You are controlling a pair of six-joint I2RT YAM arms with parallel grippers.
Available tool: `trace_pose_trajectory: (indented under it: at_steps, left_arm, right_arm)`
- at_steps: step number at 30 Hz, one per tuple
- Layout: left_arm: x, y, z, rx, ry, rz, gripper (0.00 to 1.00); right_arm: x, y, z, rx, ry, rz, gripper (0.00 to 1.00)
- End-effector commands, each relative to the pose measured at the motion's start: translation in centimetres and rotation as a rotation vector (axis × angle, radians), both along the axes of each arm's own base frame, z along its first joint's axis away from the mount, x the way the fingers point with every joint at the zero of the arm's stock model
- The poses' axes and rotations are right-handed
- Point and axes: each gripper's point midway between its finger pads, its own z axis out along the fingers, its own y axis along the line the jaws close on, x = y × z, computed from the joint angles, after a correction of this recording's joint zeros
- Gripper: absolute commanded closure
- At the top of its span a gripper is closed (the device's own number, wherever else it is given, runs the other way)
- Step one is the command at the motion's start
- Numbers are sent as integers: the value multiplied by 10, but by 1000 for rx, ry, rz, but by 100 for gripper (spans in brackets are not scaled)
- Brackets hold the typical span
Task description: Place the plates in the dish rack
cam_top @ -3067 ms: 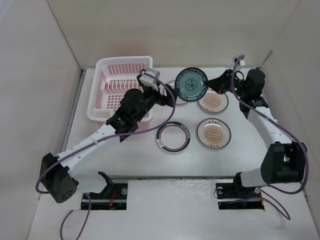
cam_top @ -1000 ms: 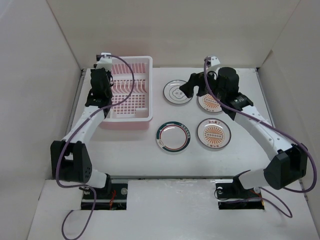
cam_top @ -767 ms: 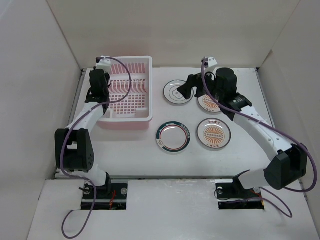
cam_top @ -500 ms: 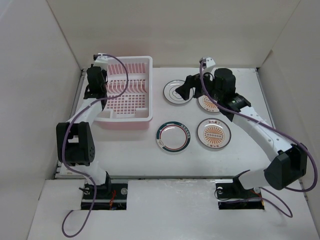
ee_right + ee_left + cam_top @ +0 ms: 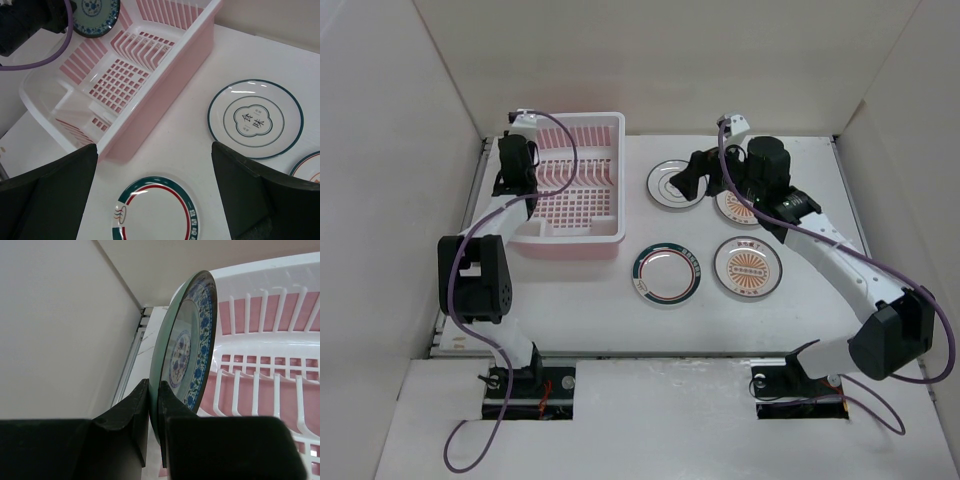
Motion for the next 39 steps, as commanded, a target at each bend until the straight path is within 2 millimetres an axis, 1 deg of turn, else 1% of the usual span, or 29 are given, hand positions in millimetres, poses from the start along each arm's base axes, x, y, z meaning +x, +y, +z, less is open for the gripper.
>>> trace_pose_trajectory:
  at_steps: [1, 5, 7, 8, 9, 10, 11, 12, 13, 14, 15, 17, 20, 22, 24, 25, 26, 29, 30, 31, 33, 36, 39]
  left_arm:
    - [6, 6, 45, -4, -149, 35, 100]
    - [7, 4, 38, -13, -132, 25, 100]
    - [10, 3, 24, -23, -104, 26, 100]
    - [10, 3, 24, -31, -107, 28, 100]
    - [9, 3, 20, -31, -98, 28, 100]
    - [10, 3, 14, -31, -86, 28, 100]
    - [10, 3, 13, -31, -86, 28, 100]
    - [12, 3, 7, -39, -77, 29, 100]
    - [12, 3, 7, -39, -77, 29, 100]
    - [12, 2, 7, -48, -80, 31, 100]
    - [12, 2, -1, -47, -58, 31, 100]
    - [12, 4, -1, -45, -59, 42, 100]
    - [13, 5, -10, -51, -44, 54, 100]
    - [12, 7, -10, -50, -44, 63, 100]
    - [12, 7, -19, -49, -25, 64, 100]
    - [12, 2, -19, -49, -25, 55, 100]
    - [12, 2, -19, -49, -25, 54, 100]
    - [9, 0, -31, -75, 6, 51, 100]
    - [11, -2, -34, -77, 18, 40, 100]
    - [9, -3, -40, -88, 41, 44, 100]
    - [11, -5, -43, -101, 50, 35, 100]
    - [12, -6, -54, -112, 88, 40, 100]
    - [12, -6, -59, -111, 97, 41, 100]
  right_arm:
    - [1, 3, 30, 20, -80, 2, 0]
    - [1, 3, 30, 20, -80, 2, 0]
    - [1, 3, 30, 20, -80, 2, 0]
    - [1, 3, 30, 20, -80, 2, 0]
    - [1, 3, 30, 20, -80, 2, 0]
    - [-3, 5, 34, 24, -88, 11, 0]
    - [-3, 5, 34, 24, -88, 12, 0]
    - [-3, 5, 34, 24, -88, 12, 0]
    - [-3, 5, 30, 20, -80, 12, 0]
    - [-5, 4, 34, 24, -88, 12, 0]
    - [-5, 4, 34, 24, -88, 12, 0]
    - [-5, 4, 34, 24, -88, 12, 0]
    - [-5, 4, 34, 24, -88, 12, 0]
    - [-5, 4, 34, 24, -88, 12, 0]
    - [-5, 4, 34, 24, -88, 12, 0]
    - [-5, 4, 34, 24, -88, 12, 0]
    - [-5, 4, 34, 24, -88, 12, 0]
    - [-5, 4, 34, 24, -88, 12, 0]
    - [-5, 4, 34, 24, -88, 12, 0]
    - [-5, 4, 34, 24, -88, 12, 0]
    - [-3, 5, 30, 20, -80, 12, 0]
    - [-3, 5, 30, 20, -80, 12, 0]
    - [-3, 5, 30, 20, -80, 12, 0]
